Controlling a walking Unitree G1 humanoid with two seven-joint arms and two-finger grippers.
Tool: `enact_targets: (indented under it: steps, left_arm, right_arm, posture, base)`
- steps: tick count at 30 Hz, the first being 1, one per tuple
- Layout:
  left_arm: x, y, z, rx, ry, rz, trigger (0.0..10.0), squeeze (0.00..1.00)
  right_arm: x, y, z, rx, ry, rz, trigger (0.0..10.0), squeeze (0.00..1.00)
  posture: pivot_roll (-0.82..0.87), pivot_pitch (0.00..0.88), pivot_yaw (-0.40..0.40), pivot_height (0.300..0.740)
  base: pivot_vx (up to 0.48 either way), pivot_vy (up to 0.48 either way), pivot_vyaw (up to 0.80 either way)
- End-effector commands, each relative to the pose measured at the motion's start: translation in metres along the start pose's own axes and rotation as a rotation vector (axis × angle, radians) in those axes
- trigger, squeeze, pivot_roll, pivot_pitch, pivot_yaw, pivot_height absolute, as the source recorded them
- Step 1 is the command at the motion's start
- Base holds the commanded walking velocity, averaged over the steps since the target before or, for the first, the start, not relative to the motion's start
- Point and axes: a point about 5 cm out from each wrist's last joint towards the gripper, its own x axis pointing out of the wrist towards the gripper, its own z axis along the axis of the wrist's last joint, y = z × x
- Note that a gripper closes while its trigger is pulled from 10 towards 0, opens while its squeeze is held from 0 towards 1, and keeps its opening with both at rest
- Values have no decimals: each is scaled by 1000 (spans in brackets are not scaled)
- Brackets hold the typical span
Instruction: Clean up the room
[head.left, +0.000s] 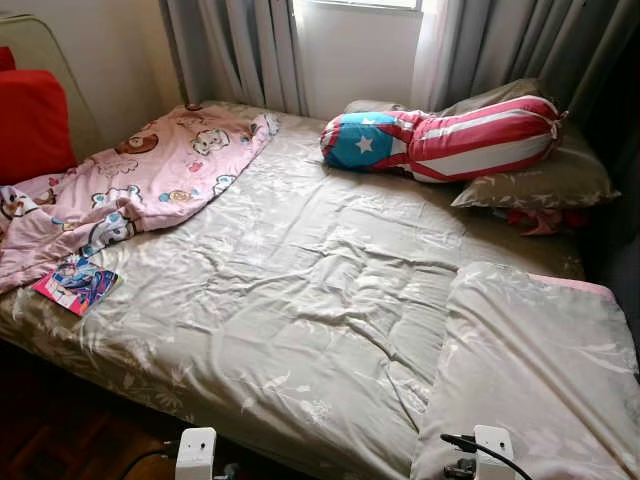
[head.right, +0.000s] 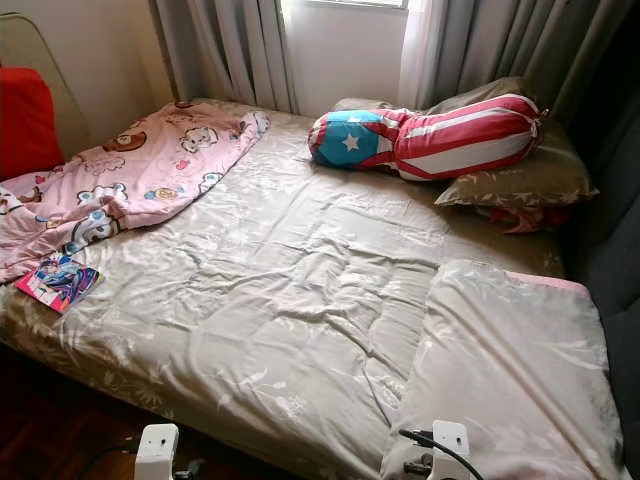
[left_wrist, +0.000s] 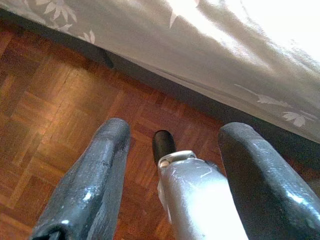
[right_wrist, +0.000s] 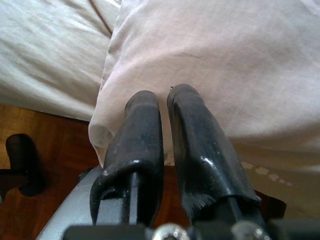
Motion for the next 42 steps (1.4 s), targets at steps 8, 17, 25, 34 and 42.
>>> enact_targets:
  steps: [8, 17, 25, 34, 42]
  left_arm:
    - [-1, 5, -5, -6, 38, 24, 10000, 0]
    - [0, 5, 1, -7, 16, 20, 10000, 0]
    - [-1, 7, -3, -40, 25, 40, 10000, 0]
    - [-2, 8, -7, -38, 35, 40, 10000, 0]
    - [-2, 10, -8, -38, 36, 43, 10000, 0]
  right_arm:
    - [-1, 1, -10, 35, 48, -29, 10000, 0]
    - [0, 7, -2, 25, 23, -9, 10000, 0]
    - [0, 0, -3, 119, 21, -57, 10000, 0]
    - [-2, -5, -10, 114, 39, -62, 10000, 0]
    - [-2, -4, -9, 119, 33, -53, 10000, 0]
  posture:
    - [14, 0, -38, 740]
    - [3, 0, -30, 740]
    - [9, 0, -36, 740]
    - [2, 0, -33, 740]
    - [3, 0, -27, 740]
  base:
    - [0, 143, 0]
    - [0, 320, 0]
    - [0, 480, 0]
    - [0, 480, 0]
    - [0, 480, 0]
